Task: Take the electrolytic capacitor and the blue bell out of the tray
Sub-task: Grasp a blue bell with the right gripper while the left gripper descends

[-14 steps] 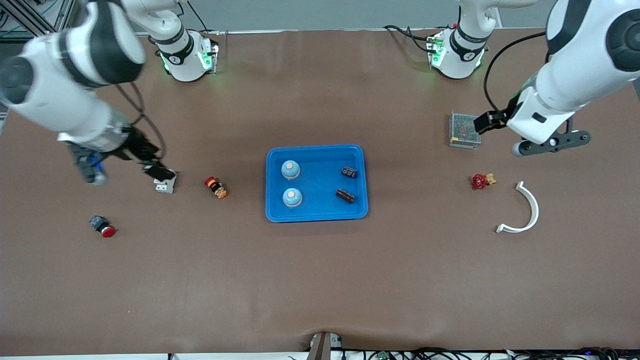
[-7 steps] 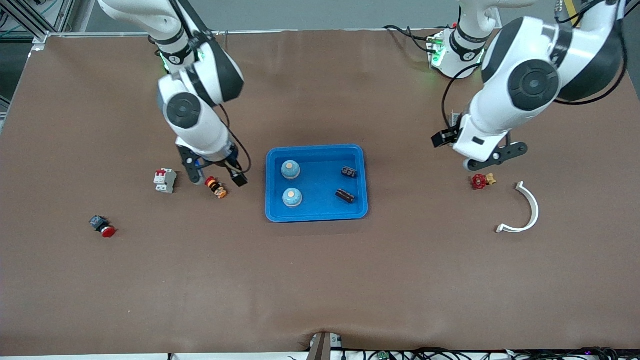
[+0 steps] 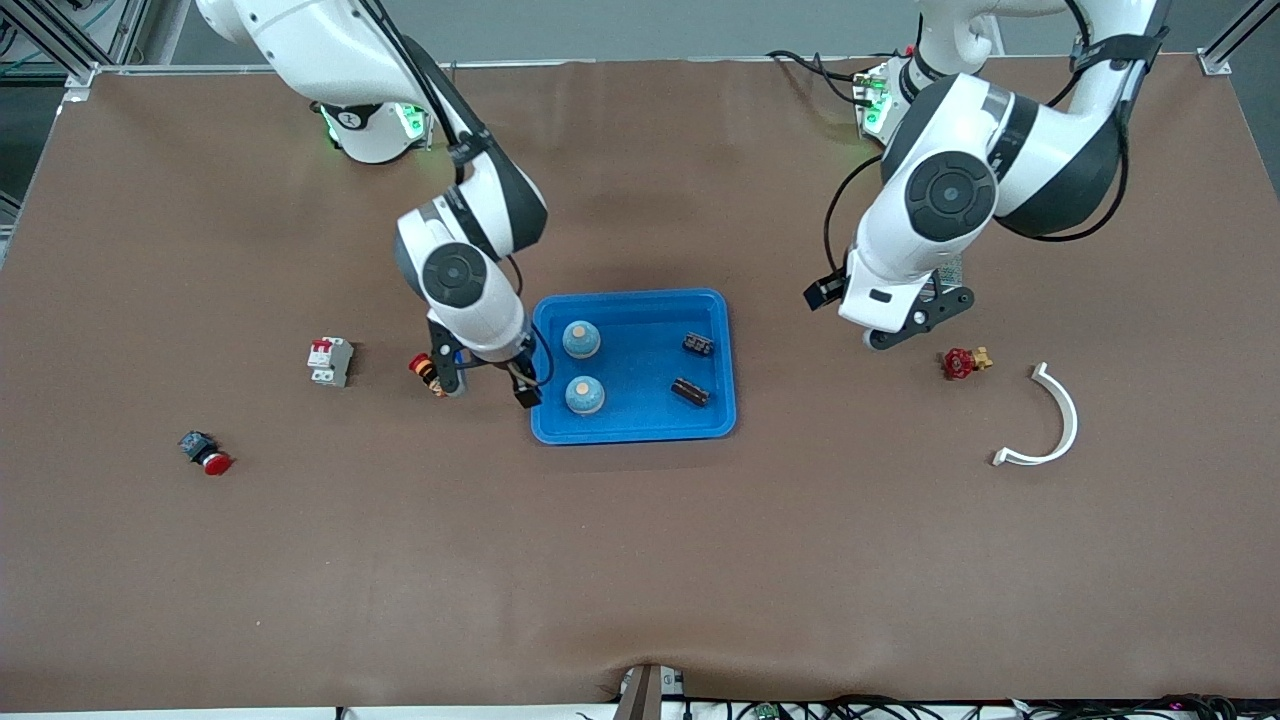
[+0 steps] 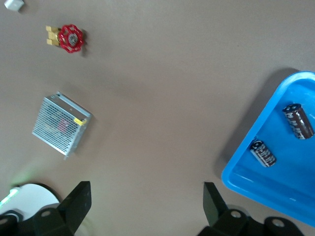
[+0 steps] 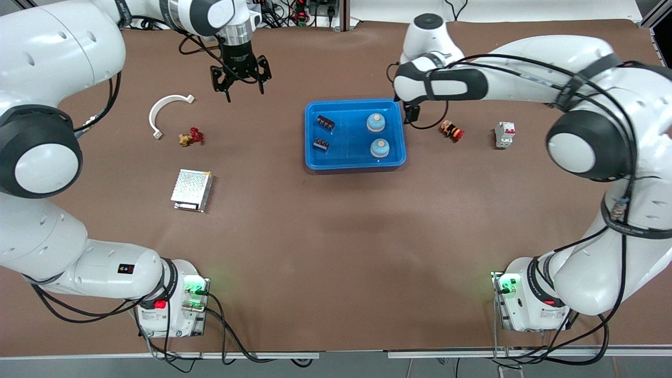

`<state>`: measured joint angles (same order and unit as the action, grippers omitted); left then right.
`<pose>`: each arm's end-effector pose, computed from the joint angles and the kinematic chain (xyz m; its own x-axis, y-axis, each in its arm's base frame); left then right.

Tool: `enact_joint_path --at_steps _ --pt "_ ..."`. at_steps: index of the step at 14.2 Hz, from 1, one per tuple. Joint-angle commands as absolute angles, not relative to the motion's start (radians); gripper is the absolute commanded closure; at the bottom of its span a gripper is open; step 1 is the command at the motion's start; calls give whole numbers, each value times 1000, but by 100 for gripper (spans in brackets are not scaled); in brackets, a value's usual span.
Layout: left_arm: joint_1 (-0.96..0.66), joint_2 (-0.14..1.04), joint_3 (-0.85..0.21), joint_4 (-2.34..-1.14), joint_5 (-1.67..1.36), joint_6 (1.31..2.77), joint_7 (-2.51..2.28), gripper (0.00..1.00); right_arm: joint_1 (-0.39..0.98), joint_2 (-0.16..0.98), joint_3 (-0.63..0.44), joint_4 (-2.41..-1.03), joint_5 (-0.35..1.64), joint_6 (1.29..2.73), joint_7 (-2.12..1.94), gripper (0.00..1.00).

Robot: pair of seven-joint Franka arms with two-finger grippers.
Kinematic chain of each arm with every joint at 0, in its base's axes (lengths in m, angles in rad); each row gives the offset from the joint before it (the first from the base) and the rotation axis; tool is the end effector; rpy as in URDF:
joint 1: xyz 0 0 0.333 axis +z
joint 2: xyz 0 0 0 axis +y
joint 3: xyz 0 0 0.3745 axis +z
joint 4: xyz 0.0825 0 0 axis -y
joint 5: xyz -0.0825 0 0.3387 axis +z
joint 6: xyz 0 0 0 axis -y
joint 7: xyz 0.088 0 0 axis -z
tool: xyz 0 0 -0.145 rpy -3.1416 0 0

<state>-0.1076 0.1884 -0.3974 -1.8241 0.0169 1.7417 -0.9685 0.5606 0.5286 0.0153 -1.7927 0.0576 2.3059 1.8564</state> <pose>0.4769 -0.2468 0.4592 0.8740 0.4471 -0.1903 0.4177 -0.8914 -0.1759 0.5441 0.3554 0.2979 0.2459 -0.9683 -0.0432 -0.9685 -0.2472 0.0298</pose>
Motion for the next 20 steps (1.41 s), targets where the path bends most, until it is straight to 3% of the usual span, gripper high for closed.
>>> enact_joint_path --at_steps 1,7,12,13,15,20 --pt "-132 224 -402 -1833 25 1798 -1055 0 589 652 -2 -1655 40 2290 1920 0" --pt "-185 299 -402 -1833 25 1888 -1204 0 643 750 -5 -1571 -4 2307 2029 0" --pt "-227 368 -402 -1833 28 1979 -1342 0 661 759 -5 -1571 -28 2307 2042 0" --pt "-233 382 -402 -1832 28 2003 -1374 0 663 759 -5 -1571 -43 2307 2040 25" --pt "-247 408 -402 -1832 28 2049 -1432 0 661 759 -3 -1569 -49 2307 2042 100" --pt "-304 477 -399 -1829 29 2181 -1566 4 608 746 1 -1513 -34 2280 2005 100"
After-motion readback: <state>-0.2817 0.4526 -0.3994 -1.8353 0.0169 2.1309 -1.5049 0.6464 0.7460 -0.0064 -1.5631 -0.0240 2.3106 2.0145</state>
